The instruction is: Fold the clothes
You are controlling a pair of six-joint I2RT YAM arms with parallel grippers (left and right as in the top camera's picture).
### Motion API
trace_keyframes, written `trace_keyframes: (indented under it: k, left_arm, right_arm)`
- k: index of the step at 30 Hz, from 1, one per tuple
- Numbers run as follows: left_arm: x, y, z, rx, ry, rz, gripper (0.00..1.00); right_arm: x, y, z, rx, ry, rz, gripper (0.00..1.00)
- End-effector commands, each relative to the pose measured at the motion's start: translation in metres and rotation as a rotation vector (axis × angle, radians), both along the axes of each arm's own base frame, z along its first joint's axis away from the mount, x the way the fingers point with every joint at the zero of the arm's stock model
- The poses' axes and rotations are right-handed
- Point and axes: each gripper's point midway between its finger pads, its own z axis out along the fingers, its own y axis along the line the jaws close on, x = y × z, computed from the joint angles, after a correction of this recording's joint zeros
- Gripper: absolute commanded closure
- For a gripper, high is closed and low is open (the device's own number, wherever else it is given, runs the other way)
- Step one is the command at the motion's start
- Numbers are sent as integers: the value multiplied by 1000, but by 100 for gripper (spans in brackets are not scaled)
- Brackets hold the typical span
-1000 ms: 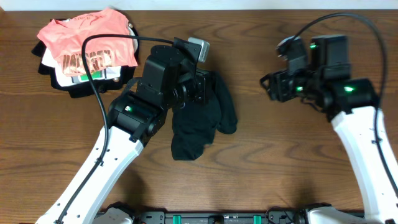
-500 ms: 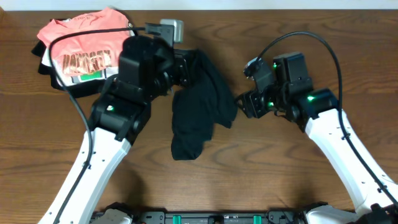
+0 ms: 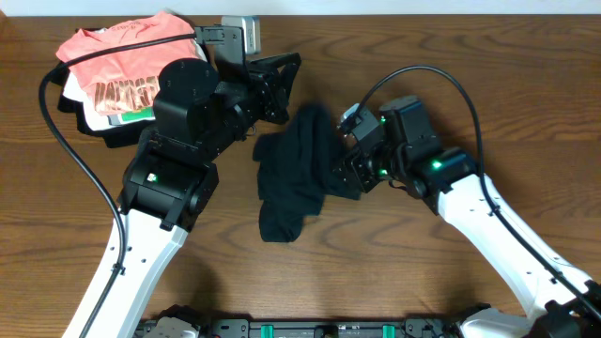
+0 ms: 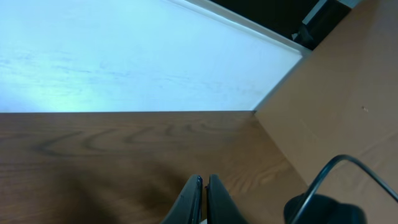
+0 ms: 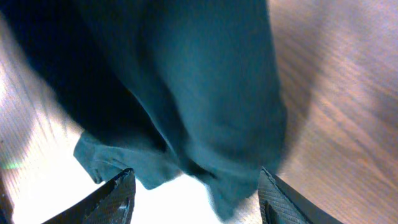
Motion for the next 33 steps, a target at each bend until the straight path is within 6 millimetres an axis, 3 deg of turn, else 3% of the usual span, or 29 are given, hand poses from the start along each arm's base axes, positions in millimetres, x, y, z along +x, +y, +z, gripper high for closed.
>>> trace_keyframes:
  k: [1, 8, 16, 19, 24, 28, 33]
  left_arm:
    - [1, 9, 18, -15, -40, 45, 94]
    - [-1, 11, 6, 6, 7, 49, 94]
    - [-20, 19, -57, 186, 204, 19, 94]
    - [-27, 33, -87, 278, 303, 64, 94]
    - [-33, 69, -128, 435, 443, 212, 94]
    - [-33, 79, -141, 490, 483, 257, 94]
    - [-29, 83, -151, 522, 508, 278, 94]
  right_arm:
    - [-6, 5, -15, -23, 44, -6, 40]
    - [1, -1, -26, -83, 35, -52, 40]
    - [17, -18, -23, -47, 49, -146, 42]
    - [13, -11, -28, 3, 138, -215, 48]
    - [3, 11, -47, 46, 273, -307, 50]
    - [-1, 38, -60, 73, 316, -315, 51]
    - [-3, 51, -80, 74, 363, -348, 53]
